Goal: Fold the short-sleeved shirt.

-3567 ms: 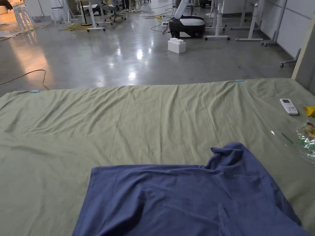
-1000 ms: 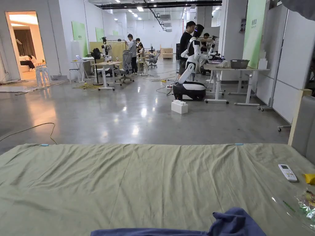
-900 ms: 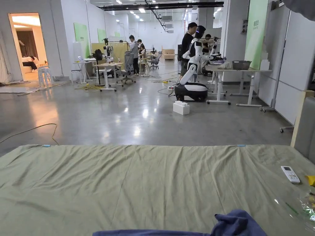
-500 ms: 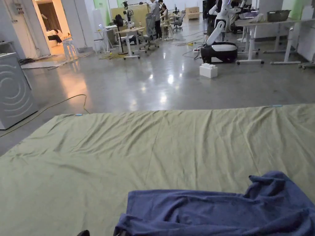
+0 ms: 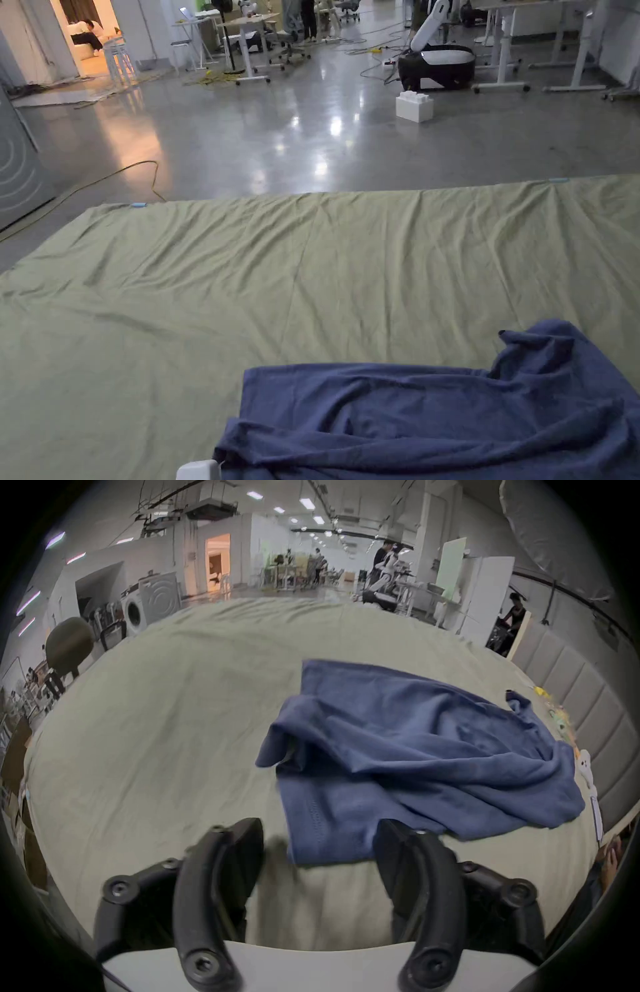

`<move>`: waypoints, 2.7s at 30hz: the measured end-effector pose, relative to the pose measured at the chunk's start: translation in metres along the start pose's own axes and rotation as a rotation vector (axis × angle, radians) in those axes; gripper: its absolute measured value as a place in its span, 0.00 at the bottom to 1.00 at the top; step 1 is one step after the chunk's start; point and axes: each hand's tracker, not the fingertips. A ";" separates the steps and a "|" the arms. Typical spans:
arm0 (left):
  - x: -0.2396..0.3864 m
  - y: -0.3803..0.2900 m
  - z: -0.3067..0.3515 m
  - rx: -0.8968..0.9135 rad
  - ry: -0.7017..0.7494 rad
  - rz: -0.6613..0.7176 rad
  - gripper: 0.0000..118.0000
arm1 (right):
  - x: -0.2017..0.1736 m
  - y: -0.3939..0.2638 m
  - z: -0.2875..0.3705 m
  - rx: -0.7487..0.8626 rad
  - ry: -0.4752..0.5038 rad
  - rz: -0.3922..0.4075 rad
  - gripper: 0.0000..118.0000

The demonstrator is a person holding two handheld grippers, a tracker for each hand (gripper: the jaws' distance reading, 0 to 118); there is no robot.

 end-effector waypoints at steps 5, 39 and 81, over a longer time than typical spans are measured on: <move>0.018 -0.002 -0.012 0.006 0.002 -0.049 0.13 | 0.006 -0.001 -0.008 -0.024 -0.015 -0.003 0.00; -0.009 0.017 0.033 0.091 -0.133 0.024 0.06 | 0.059 -0.043 -0.173 -0.266 -0.268 -0.045 0.09; 0.052 -0.014 0.325 0.758 -0.099 -0.245 0.54 | -0.034 0.043 0.034 0.201 0.083 0.114 0.68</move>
